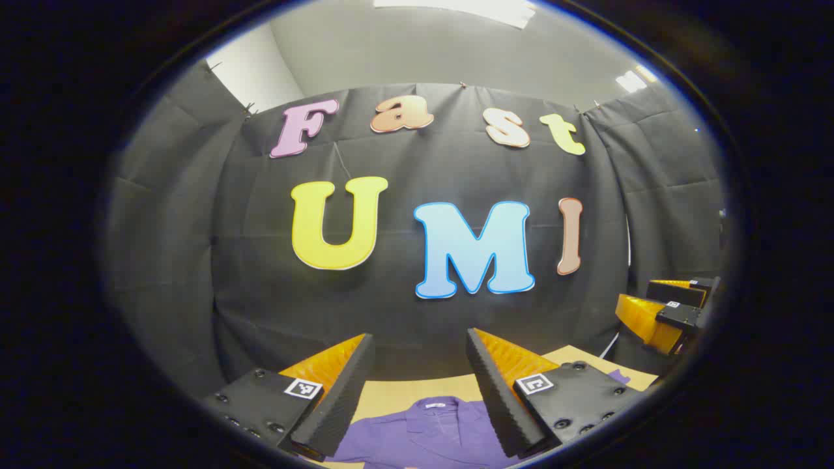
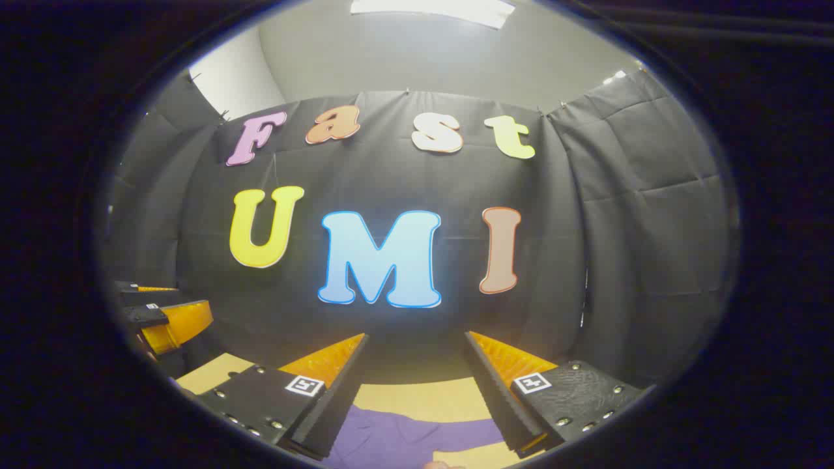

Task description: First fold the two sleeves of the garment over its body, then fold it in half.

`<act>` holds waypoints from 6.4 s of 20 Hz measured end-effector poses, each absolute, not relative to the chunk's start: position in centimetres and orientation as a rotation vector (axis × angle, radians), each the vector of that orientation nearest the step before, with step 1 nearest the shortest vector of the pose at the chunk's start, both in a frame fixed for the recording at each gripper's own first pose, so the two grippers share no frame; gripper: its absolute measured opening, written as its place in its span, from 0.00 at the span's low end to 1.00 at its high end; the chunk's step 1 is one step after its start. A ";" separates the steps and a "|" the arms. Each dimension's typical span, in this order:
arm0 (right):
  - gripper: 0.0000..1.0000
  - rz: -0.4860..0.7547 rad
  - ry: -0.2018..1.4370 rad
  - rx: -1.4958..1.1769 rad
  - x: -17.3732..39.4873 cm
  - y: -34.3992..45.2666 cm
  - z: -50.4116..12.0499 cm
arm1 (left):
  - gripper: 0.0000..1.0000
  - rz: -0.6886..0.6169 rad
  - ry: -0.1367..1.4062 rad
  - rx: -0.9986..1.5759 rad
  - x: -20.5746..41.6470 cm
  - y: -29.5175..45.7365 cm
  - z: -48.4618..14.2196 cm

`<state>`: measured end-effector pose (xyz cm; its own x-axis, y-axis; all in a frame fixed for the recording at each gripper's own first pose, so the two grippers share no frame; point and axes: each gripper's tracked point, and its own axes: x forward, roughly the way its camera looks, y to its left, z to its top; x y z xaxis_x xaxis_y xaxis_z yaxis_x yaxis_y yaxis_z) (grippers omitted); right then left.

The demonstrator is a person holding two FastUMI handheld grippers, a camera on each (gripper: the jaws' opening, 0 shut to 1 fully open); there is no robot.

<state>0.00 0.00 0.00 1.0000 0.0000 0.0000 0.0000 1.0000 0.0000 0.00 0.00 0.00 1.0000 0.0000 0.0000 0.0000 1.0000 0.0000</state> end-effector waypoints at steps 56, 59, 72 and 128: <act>0.92 -0.269 0.698 0.100 8.5 -26.2 -37.7 | 0.94 0.197 0.161 0.107 0.6 -0.5 -5.2; 0.91 -0.279 0.767 0.103 7.7 -27.3 -40.7 | 0.94 0.203 0.183 0.117 0.6 -0.5 -5.9; 0.96 -0.308 0.913 0.116 6.7 -28.3 -46.3 | 0.94 0.236 0.233 0.128 1.3 -0.1 -7.6; 0.01 0.414 0.892 0.370 6.1 -30.0 -14.0 | 0.95 0.533 0.285 0.088 -16.6 27.7 -10.2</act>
<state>6.06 -30.01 -14.04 0.5590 0.4923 -0.6672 -0.1916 0.8596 0.4737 -16.56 27.68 -10.22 0.8232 0.5124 -0.2445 -0.4880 0.8587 0.1566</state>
